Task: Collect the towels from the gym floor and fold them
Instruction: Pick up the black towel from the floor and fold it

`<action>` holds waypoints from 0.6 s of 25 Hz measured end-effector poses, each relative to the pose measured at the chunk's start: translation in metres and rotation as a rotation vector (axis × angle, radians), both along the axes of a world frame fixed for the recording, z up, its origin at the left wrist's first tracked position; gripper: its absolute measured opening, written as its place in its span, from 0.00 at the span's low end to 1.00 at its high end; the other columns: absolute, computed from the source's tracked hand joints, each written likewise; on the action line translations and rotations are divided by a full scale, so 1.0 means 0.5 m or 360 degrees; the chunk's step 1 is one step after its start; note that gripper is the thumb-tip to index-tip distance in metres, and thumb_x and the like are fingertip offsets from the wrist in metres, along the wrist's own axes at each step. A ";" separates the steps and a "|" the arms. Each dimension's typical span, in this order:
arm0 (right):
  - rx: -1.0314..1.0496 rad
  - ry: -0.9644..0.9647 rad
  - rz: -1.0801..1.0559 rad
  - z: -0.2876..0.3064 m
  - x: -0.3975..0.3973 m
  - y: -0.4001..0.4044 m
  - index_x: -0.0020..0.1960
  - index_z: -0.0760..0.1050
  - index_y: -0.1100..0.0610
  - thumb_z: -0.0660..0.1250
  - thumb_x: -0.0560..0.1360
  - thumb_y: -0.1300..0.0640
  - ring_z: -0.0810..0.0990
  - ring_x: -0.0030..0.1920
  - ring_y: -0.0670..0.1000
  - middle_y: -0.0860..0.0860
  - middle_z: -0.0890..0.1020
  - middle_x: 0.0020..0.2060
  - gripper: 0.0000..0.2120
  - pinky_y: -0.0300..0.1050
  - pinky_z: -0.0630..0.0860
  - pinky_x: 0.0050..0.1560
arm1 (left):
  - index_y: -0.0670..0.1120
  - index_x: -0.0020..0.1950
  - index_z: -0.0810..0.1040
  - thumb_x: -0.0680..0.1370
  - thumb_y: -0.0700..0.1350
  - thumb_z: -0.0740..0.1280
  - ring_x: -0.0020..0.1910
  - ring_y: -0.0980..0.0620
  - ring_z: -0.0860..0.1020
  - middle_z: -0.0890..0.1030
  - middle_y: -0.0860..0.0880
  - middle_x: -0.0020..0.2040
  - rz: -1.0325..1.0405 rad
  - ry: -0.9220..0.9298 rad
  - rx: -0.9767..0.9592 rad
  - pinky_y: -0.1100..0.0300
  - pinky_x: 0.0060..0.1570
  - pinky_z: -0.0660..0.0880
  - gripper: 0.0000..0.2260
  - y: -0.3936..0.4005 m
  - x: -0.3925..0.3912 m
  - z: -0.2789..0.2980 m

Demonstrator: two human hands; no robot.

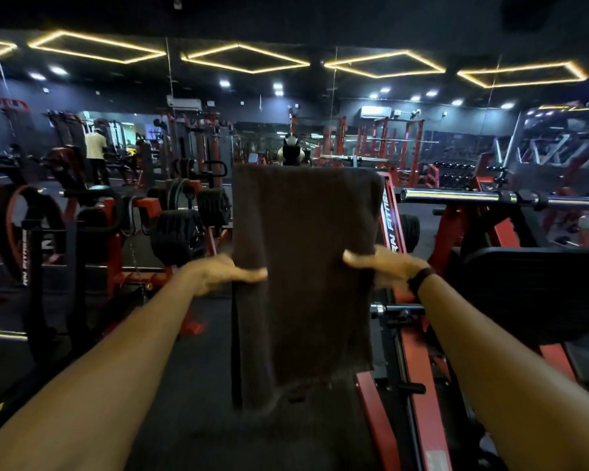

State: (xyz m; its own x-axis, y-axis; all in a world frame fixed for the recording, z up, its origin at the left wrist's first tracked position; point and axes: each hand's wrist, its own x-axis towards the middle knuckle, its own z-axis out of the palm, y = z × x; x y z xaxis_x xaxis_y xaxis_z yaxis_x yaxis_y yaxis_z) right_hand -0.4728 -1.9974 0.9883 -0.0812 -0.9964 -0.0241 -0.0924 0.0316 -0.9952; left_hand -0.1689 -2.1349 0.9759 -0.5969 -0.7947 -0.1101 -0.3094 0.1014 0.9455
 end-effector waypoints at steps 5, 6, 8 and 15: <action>-0.0034 -0.0003 -0.0301 -0.057 0.006 -0.020 0.61 0.77 0.63 0.81 0.59 0.51 0.83 0.53 0.55 0.57 0.83 0.54 0.34 0.53 0.78 0.58 | 0.47 0.52 0.77 0.70 0.49 0.76 0.48 0.51 0.80 0.83 0.50 0.47 0.0261 0.0124 0.0175 0.56 0.45 0.77 0.14 0.008 -0.020 -0.061; -0.0112 -0.0046 -0.0369 -0.047 0.004 -0.023 0.60 0.78 0.62 0.83 0.53 0.45 0.82 0.55 0.57 0.57 0.83 0.54 0.40 0.56 0.77 0.60 | 0.47 0.46 0.76 0.75 0.46 0.71 0.42 0.53 0.79 0.81 0.49 0.43 0.0388 0.0218 0.0221 0.58 0.40 0.75 0.06 0.007 -0.025 -0.056; -0.0211 -0.0061 -0.0389 -0.030 0.014 -0.024 0.62 0.75 0.62 0.83 0.55 0.47 0.78 0.60 0.58 0.57 0.80 0.58 0.40 0.55 0.75 0.62 | 0.49 0.43 0.71 0.77 0.41 0.67 0.36 0.54 0.76 0.77 0.49 0.39 0.0577 0.0406 0.0269 0.59 0.34 0.72 0.07 0.011 -0.037 -0.050; -0.0214 0.1092 -0.0223 -0.043 0.010 -0.041 0.60 0.78 0.59 0.80 0.61 0.64 0.76 0.59 0.51 0.52 0.79 0.56 0.28 0.51 0.73 0.63 | 0.49 0.48 0.81 0.65 0.40 0.79 0.55 0.46 0.77 0.79 0.47 0.49 0.0392 -0.0324 -0.0681 0.54 0.54 0.75 0.14 -0.010 -0.018 -0.055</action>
State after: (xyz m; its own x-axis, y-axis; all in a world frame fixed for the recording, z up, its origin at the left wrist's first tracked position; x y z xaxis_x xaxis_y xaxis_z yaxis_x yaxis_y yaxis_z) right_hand -0.4680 -2.0180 0.9670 -0.1612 -0.9663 0.2008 -0.7035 -0.0302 -0.7100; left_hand -0.1779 -2.1396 0.9482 -0.3872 -0.9080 0.1604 -0.5454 0.3658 0.7541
